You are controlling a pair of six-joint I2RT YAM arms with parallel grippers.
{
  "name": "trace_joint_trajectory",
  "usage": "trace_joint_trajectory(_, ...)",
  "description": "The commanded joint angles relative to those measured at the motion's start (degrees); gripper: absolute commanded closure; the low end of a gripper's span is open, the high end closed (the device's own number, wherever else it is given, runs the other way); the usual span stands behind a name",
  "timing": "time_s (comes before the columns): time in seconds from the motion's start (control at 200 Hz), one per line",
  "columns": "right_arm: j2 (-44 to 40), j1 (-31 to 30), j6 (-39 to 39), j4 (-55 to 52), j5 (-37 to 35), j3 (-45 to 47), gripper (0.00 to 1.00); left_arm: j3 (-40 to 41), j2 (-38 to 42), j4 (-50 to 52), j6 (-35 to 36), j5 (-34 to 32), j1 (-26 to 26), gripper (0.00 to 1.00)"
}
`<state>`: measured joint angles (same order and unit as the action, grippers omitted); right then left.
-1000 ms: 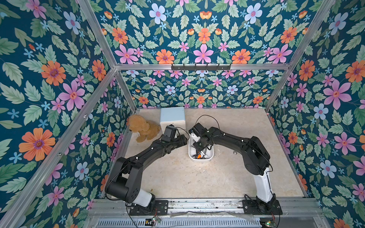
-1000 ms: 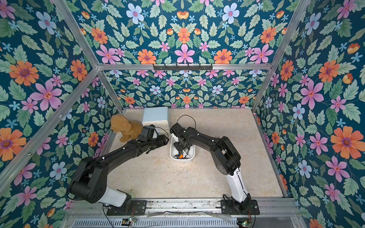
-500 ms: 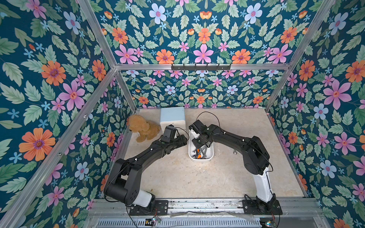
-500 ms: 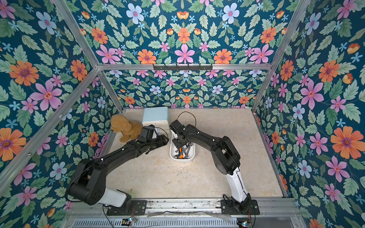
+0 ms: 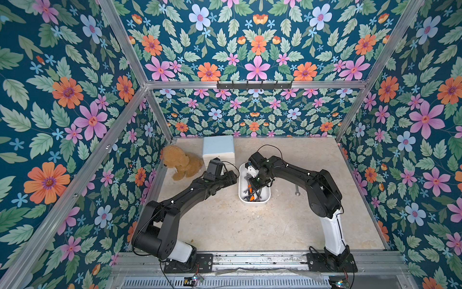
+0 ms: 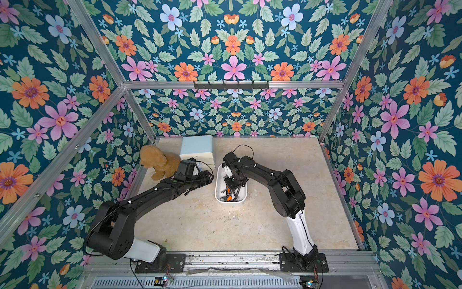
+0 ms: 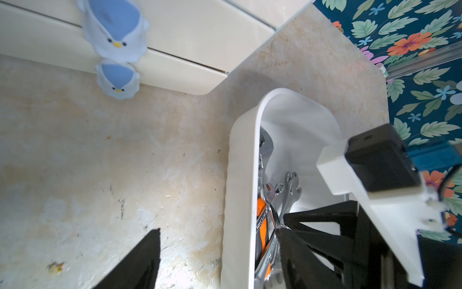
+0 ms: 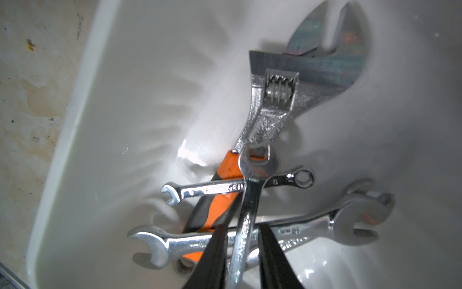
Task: Take out the wrench from the storage box
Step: Pick up the wrench from the storage box.
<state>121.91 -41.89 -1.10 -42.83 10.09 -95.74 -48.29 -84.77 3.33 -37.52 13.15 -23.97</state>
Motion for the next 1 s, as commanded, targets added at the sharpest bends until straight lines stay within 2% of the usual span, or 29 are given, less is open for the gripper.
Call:
trace_joint_trajectory(0.0,0.6,-0.1,0.4,0.3,0.3,-0.4,0.72,-0.1,0.0,-0.7,0.0,-0.1,0.1,0.22)
trace_joint_trajectory(0.57,3.4,0.0,-0.5,-0.4,-3.6,-1.5,0.79,-0.2,-0.1,-0.7,0.0,-0.1,0.1,0.22)
trace_joint_trajectory(1.0,3.5,-0.1,0.9,-0.7,-3.6,-2.2,0.94,-0.3,-0.2,-0.8,0.0,-0.1,0.0,0.22)
